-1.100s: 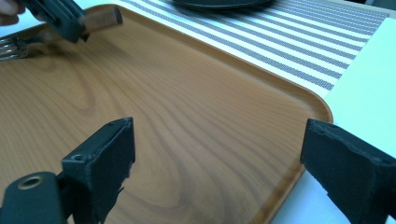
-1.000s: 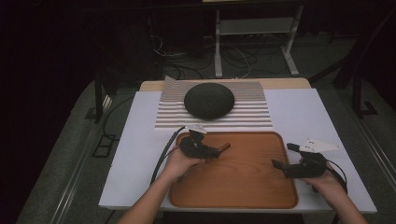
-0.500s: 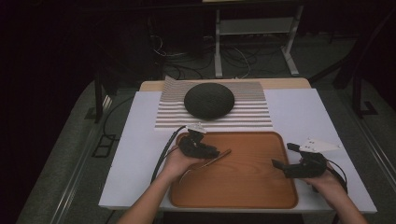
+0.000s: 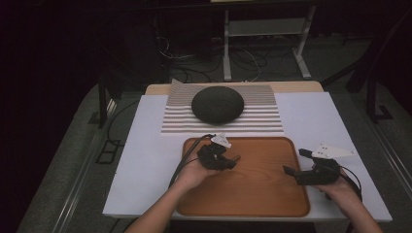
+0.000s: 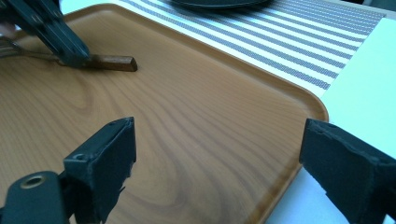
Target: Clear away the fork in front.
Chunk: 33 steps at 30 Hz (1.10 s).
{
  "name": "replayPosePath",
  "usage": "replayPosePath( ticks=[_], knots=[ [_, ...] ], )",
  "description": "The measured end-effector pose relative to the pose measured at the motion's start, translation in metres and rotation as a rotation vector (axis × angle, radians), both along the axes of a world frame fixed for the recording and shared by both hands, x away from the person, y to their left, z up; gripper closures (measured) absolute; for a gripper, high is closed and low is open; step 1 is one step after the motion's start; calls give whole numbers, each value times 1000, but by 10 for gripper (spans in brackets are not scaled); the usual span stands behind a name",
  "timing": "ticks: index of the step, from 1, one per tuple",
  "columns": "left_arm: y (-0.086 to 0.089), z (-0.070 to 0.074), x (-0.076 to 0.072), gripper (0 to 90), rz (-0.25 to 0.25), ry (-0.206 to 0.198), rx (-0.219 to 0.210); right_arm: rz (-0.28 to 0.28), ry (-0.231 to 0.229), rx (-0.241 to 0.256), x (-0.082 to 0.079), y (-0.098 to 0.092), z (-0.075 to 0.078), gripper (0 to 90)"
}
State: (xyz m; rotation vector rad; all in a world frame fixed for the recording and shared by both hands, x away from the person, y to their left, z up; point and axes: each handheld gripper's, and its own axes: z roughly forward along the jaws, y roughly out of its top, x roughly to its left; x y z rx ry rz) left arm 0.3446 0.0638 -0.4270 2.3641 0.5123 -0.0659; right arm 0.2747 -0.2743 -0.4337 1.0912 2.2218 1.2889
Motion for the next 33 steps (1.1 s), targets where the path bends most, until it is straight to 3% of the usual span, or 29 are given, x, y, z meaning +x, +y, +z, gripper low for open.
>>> replayPosePath(
  ticks=[2,5,14,33],
  knots=[
    [0,-3,2,896,6,-11,34,-1,0,2,0,0,0,109],
    [5,-4,6,896,33,-11,50,1,1,-1,0,0,0,112],
    [31,-5,21,896,131,3,52,2,3,-3,0,0,-1,112],
    [73,-5,32,896,237,31,49,-2,2,-6,0,-1,0,112]
  ],
)
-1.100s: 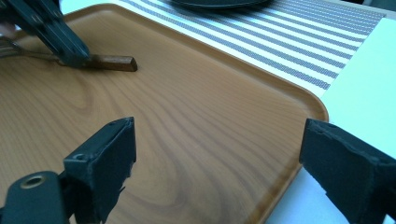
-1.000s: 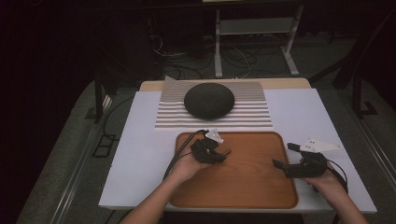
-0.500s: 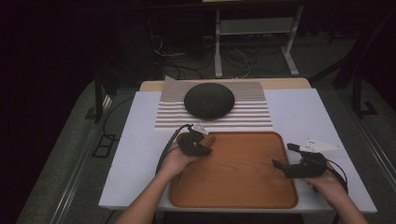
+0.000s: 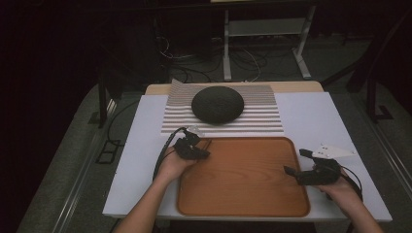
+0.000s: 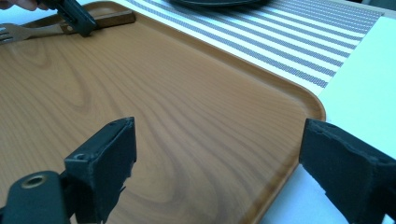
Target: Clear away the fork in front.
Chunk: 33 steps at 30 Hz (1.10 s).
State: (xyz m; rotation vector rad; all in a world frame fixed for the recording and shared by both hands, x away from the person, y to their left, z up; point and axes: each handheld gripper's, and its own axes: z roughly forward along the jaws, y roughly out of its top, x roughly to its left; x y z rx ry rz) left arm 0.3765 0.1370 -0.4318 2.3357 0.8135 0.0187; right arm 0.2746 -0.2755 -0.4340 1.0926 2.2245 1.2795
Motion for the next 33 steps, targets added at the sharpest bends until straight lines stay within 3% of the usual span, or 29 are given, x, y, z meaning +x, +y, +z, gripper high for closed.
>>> replayPosePath(
  ticks=[13,20,23,28,33],
  knots=[
    [25,0,1,896,63,12,26,-3,-8,-9,0,-1,0,112],
    [33,0,2,894,84,28,18,-4,-6,-11,0,-1,0,113],
    [32,1,1,880,75,27,-9,-2,-8,-12,0,-1,1,113],
    [32,12,-7,830,67,-11,-60,-5,-8,-7,-1,-1,1,113],
    [42,24,-20,714,75,-56,-134,-5,-6,-4,-1,-2,1,113]
  ],
)
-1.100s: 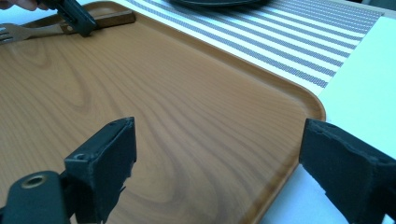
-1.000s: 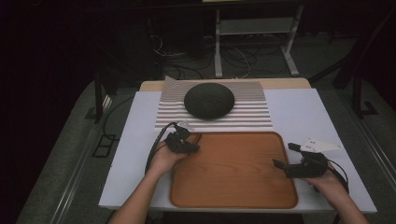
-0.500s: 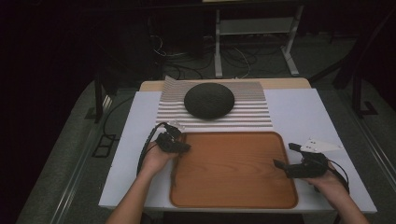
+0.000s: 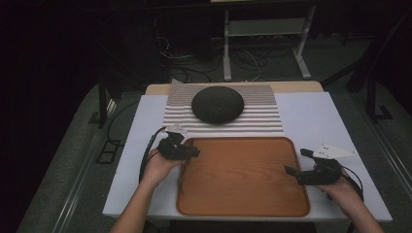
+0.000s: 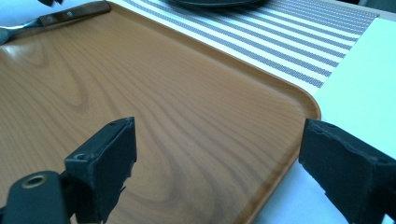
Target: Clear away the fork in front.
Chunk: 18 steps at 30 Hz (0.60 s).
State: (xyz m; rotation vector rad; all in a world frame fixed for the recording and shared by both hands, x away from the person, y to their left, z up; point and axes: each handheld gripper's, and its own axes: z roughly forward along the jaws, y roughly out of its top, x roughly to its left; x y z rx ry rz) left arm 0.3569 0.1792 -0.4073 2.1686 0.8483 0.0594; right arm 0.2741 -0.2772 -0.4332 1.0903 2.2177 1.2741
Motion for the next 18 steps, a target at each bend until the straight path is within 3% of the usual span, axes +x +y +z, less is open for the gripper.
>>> replayPosePath(
  ticks=[4,6,10,14,18],
  knots=[
    [11,7,-11,569,6,-54,-50,0,-1,1,0,0,0,113],
    [16,9,-17,494,11,-93,-58,0,0,2,-1,0,1,113],
    [25,10,-26,367,9,-128,-80,-1,-1,3,-1,0,1,113],
    [32,6,-34,263,2,-151,-102,0,-1,1,-1,0,1,113],
    [36,-1,-41,159,5,-149,-106,-1,-1,1,-1,0,1,113]
  ],
)
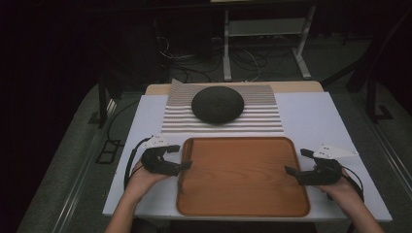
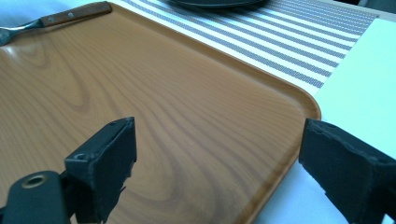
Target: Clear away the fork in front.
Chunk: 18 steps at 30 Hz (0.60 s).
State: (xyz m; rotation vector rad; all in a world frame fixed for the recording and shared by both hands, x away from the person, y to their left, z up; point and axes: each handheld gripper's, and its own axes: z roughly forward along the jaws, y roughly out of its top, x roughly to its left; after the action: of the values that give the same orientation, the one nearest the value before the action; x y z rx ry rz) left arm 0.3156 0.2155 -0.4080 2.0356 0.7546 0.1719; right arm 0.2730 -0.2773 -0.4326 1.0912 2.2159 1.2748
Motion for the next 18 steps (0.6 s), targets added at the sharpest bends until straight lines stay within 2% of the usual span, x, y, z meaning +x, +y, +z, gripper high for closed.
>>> replayPosePath(
  ticks=[3,4,8,18],
  knots=[
    [1,-3,-4,116,-3,-7,-2,-2,0,1,0,0,0,113],
    [0,-3,-4,70,-3,-7,0,-2,0,1,0,0,0,113],
    [-2,-5,-2,0,-2,-9,-9,1,1,-4,0,0,0,113],
    [-4,-7,-2,0,-13,-8,7,0,1,-5,0,0,0,113]
  ],
)
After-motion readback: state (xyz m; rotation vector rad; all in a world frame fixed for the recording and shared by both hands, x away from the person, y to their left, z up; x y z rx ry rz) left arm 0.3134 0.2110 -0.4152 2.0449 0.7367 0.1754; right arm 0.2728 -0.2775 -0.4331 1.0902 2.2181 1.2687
